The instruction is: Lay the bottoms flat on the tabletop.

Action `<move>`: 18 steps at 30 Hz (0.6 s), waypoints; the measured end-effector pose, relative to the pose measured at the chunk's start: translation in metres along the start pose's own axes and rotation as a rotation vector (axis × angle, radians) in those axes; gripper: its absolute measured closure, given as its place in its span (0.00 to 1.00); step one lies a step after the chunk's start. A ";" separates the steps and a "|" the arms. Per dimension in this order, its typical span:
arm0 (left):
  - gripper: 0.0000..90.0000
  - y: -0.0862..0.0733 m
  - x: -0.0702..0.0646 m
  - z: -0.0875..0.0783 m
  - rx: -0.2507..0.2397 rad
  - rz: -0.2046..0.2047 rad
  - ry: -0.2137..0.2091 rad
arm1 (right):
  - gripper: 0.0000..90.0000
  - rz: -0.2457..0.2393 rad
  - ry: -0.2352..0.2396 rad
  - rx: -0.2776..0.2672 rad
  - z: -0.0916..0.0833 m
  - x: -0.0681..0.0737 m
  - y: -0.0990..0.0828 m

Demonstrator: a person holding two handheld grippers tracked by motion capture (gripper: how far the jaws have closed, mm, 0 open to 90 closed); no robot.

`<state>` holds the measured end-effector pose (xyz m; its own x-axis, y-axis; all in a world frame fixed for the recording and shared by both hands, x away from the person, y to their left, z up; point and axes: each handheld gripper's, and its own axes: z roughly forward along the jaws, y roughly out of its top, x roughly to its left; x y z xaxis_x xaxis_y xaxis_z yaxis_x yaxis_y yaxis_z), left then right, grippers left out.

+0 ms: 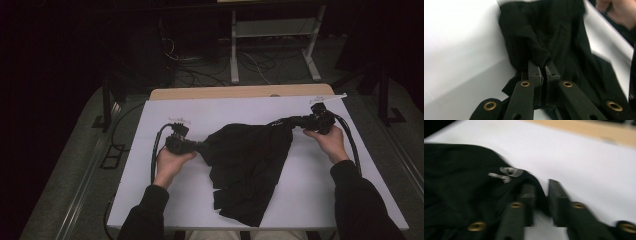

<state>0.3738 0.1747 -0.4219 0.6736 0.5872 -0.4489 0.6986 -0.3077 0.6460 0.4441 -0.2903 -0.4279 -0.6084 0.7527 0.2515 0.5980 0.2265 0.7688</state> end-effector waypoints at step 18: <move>0.95 -0.036 -0.025 0.021 0.116 0.029 -0.081 | 0.40 0.337 0.081 0.045 0.013 -0.010 0.000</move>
<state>0.3364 0.1555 -0.4470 0.7079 0.5158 -0.4826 0.6986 -0.4106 0.5859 0.4571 -0.2899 -0.4379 -0.4111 0.7385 0.5344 0.7937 0.0017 0.6082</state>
